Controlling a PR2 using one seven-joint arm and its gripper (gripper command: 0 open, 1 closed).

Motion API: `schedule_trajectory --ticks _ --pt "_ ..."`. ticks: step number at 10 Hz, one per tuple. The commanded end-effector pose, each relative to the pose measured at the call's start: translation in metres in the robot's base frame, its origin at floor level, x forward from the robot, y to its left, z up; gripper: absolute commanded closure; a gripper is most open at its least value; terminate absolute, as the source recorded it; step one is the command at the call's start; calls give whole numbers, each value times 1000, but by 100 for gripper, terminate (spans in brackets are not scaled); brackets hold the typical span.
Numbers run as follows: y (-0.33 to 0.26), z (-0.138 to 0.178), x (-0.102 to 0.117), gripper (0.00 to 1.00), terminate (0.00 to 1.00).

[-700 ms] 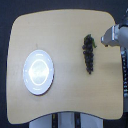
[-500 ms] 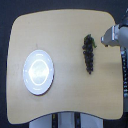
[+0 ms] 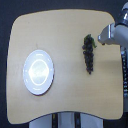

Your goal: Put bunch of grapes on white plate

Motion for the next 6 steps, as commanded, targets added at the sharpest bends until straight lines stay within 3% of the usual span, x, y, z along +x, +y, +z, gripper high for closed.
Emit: schedule_trajectory --ticks 1,6 --pt "39 -28 21 0 0" --pt "70 -76 34 0 0"
